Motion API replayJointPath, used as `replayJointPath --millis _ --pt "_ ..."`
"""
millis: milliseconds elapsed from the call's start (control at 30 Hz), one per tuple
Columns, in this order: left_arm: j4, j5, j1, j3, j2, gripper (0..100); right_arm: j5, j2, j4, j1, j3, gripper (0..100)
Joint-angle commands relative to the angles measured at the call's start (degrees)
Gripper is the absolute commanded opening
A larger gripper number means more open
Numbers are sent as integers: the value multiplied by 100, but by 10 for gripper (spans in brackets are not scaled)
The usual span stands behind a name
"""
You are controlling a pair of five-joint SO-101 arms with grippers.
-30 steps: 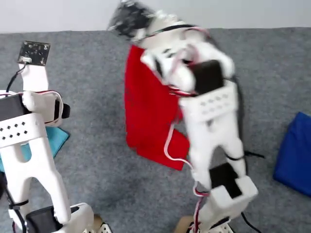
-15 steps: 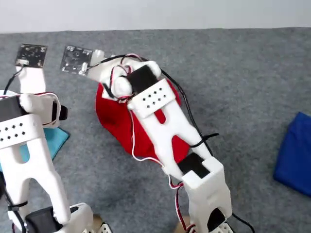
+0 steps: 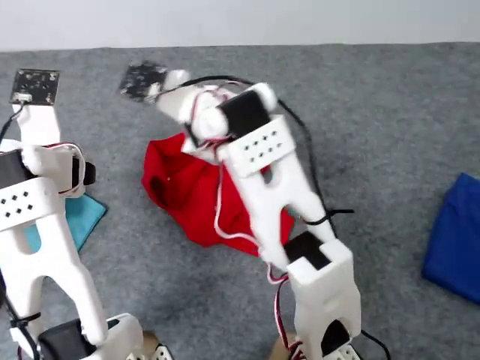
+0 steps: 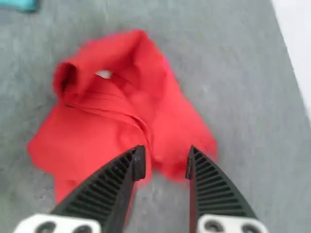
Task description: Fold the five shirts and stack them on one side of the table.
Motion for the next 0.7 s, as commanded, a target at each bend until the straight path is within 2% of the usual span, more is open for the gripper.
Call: replayJointPath --millis 0,167,433,667 --pt "-105 53 176 -22 -149 199 -387 -488 259 585 185 150" --pt "-141 53 255 -22 -149 199 -404 -1218 259 760 1802 149" --pt "-738 255 229 462 -149 199 -378 -2651 233 629 4818 151" --pt "-844 255 229 646 -149 199 -62 -2985 84 620 6743 174"
